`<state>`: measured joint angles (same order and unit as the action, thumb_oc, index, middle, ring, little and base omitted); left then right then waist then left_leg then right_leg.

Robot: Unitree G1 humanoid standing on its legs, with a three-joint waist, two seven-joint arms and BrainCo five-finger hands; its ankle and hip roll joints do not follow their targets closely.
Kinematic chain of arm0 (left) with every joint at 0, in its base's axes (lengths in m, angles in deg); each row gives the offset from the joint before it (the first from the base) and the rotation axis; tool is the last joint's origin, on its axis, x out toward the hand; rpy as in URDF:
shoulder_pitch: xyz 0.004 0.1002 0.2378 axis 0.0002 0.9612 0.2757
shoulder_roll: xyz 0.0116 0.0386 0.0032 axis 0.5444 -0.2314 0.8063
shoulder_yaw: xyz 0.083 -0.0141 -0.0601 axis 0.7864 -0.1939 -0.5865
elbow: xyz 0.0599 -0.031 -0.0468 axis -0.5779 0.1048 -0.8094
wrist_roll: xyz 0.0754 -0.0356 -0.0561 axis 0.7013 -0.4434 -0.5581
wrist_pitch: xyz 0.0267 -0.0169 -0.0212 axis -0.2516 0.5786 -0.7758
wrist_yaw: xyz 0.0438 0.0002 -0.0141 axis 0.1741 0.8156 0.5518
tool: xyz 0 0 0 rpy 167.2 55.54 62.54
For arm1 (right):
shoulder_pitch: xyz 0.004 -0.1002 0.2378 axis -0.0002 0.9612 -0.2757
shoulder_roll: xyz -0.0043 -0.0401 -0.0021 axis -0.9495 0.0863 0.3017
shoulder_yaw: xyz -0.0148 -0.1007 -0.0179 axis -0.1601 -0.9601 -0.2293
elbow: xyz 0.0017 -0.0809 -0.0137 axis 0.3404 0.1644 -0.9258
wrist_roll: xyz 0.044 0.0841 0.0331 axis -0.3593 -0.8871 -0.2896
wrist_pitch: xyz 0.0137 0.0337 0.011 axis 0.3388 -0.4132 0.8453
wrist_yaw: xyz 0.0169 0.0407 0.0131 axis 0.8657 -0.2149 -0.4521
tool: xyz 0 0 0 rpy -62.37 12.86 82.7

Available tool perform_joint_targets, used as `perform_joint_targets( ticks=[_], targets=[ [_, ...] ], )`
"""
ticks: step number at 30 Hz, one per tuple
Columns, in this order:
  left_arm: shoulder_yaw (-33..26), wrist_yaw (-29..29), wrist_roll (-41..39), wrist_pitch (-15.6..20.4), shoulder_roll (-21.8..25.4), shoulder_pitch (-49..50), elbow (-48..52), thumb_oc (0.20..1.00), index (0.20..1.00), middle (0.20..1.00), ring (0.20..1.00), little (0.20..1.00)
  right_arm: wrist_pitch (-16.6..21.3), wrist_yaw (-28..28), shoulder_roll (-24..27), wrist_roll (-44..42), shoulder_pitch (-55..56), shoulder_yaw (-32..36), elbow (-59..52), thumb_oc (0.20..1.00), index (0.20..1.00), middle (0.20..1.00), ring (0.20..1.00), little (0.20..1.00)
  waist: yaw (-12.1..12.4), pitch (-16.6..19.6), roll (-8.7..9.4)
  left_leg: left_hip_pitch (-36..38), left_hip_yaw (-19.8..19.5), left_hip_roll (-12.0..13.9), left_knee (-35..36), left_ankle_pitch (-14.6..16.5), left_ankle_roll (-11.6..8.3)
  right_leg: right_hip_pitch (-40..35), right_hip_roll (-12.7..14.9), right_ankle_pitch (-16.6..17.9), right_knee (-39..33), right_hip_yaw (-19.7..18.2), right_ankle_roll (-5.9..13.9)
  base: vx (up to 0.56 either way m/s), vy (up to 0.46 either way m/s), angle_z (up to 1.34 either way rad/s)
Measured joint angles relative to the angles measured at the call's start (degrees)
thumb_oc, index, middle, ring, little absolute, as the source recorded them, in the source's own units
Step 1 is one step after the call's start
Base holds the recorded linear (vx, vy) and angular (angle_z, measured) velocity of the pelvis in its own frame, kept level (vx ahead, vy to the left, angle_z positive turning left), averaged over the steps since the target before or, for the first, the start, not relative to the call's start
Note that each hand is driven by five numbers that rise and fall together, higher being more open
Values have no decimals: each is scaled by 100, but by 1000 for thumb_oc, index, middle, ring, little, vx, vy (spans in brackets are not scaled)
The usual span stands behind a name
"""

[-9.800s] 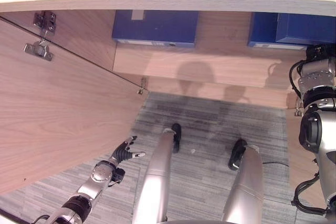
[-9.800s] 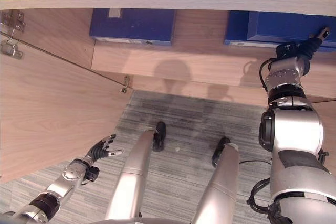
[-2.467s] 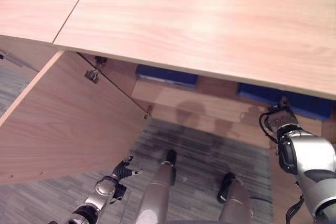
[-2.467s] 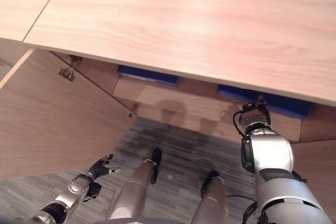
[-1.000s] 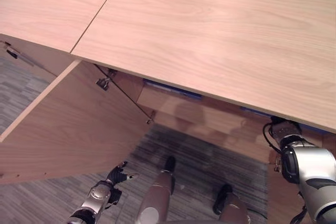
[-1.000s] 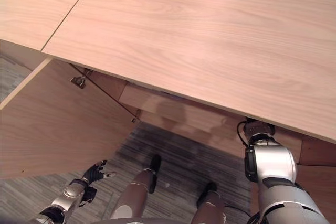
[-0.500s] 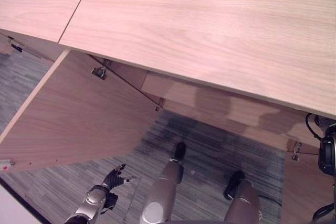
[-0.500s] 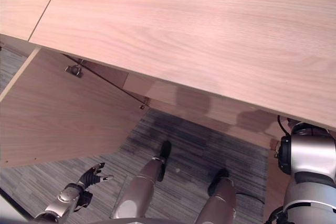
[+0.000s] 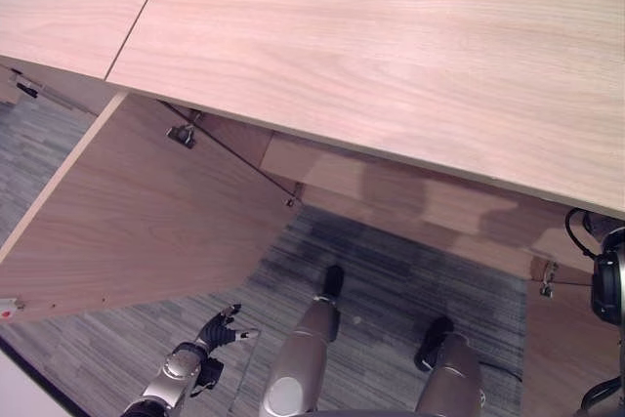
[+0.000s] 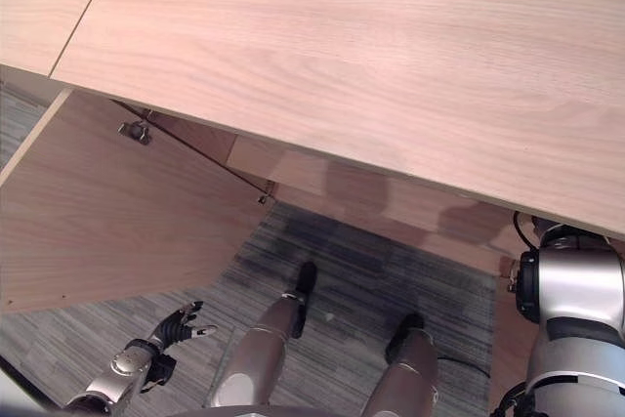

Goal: Put the empty folder in the office cabinet

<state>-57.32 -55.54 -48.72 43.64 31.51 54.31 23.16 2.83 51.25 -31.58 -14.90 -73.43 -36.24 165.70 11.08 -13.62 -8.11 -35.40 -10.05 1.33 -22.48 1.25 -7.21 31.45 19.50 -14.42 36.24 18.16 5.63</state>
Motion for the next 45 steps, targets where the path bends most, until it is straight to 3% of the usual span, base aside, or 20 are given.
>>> perform_joint_targets(
  ticks=[7, 8, 9, 12, 17, 21, 28, 34, 36, 39, 40, 41, 45],
  targets=[
    [-82, 63, 1, 12, 28, 17, 127, 1000, 1000, 1000, 1000, 1000, 689, -486, -827, -446, 901, 514, -1179, 1000, 1000, 1000, 1000, 1000, -119, 7, 109, 62, 3, 59, 122, -53, 13, -60, -74, 55, -155, 7, 6, 2, 19, -3],
    [-83, 66, 1, 38, 24, 16, 135, 1000, 1000, 1000, 1000, 1000, 812, -494, -1010, -461, 983, 512, -1253, 1000, 1000, 1000, 1000, 1000, -130, 9, 113, 67, 2, 68, 128, -61, 16, -66, -88, 74, -178, 7, 9, -10, 49, -2],
    [-171, 77, 2, 49, 12, 46, 152, 1000, 1000, 1000, 1000, 1000, 1153, -651, -1512, -657, 1522, 801, -2029, 1000, 1000, 1000, 1000, 1000, -128, 34, 173, 92, -9, 99, 151, -70, 13, -120, -130, 104, -265, 38, -1, -2, 30, -2],
    [-334, 66, 23, 58, -60, 63, 98, 1000, 1000, 1000, 1000, 1000, 1259, -789, -2179, -651, 2224, 744, -2638, 1000, 1000, 1000, 1000, 1000, -195, 40, 235, 155, -1, 101, 170, -60, 25, -232, -138, 137, -361, 68, 16, 8, 25, 1],
    [-674, 53, 103, 78, -209, 224, -235, 1000, 1000, 1000, 1000, 1000, 1501, -975, -2935, -389, 3734, 493, -4064, 1000, 1000, 1000, 1000, 1000, -442, 195, 582, 477, 29, 100, 330, -18, 83, -649, -172, 214, -732, 133, 80, 34, 44, -2],
    [-907, 125, 334, 88, -219, 367, -463, 1000, 1000, 1000, 1000, 1000, 1594, -1245, -3136, -361, 4628, 545, -4295, 1000, 1000, 1000, 1000, 1000, -602, 365, 821, 902, 157, 116, 566, 8, 130, -1170, -248, 435, -1336, 132, 113, 86, 61, -13],
    [-1206, 193, 483, 104, -157, 790, -466, 1000, 1000, 1000, 1000, 1000, 1450, -1828, -3150, -40, 5380, 367, -4385, 1000, 1000, 1000, 1000, 1000, -761, 732, 835, 1637, 370, 92, 974, 38, 232, -2064, -326, 877, -2295, 138, 311, 85, 61, -9],
    [-1206, 181, 659, 109, -253, 809, -938, 1000, 1000, 1000, 1000, 1000, 1149, -2029, -3150, 405, 5536, -70, -4017, 1000, 1000, 1000, 1000, 1000, -831, 1067, 892, 2053, 470, 103, 1234, 36, 237, -2409, -352, 906, -2517, 120, 321, 69, 36, -7],
    [-1203, 157, 726, 105, -284, 939, -1093, 1000, 1000, 1000, 1000, 1000, 961, -2044, -3137, 1218, 5654, -587, -3558, 1000, 1000, 1000, 1000, 1000, -876, 1317, 1045, 2300, 540, 103, 1388, 37, 236, -2596, -379, 918, -2658, 81, 327, 55, 48, -15],
    [-1197, 131, 726, 103, -324, 956, -1137, 1000, 1000, 1000, 1000, 1000, 829, -1964, -3053, 2337, 5758, -1211, -3311, 1000, 1000, 1000, 1000, 1000, -882, 1408, 1162, 2530, 611, 102, 1518, 35, 239, -2775, -394, 975, -2765, 18, 340, 3, 51, -15],
    [-1171, 120, 728, 101, -398, 931, -1136, 1000, 1000, 1000, 1000, 1000, 758, -1914, -2931, 3332, 5750, -1768, -3213, 1000, 1000, 1000, 1000, 1000, -886, 1437, 1204, 2633, 676, 103, 1585, 32, 245, -2805, -392, 1009, -2814, -31, 342, -11, 55, -15],
    [-1168, 116, 730, 102, -456, 896, -1130, 1000, 1000, 1000, 1000, 1000, 703, -1924, -2905, 3772, 5775, -1985, -3211, 1000, 1000, 1000, 1000, 1000, -889, 1455, 1231, 2664, 686, 98, 1618, 19, 259, -2837, -389, 1031, -2850, -31, 345, -5, 56, -14],
    [-1121, 108, 893, 106, -547, 821, -1148, 1000, 1000, 1000, 1000, 1000, 621, -1940, -2949, 4794, 5945, -2101, -3100, 1000, 1000, 1000, 1000, 1000, -900, 1465, 1232, 2842, 789, 103, 1802, -24, 236, -2916, -393, 1064, -2995, -115, 316, 14, 68, -11]
  ],
)
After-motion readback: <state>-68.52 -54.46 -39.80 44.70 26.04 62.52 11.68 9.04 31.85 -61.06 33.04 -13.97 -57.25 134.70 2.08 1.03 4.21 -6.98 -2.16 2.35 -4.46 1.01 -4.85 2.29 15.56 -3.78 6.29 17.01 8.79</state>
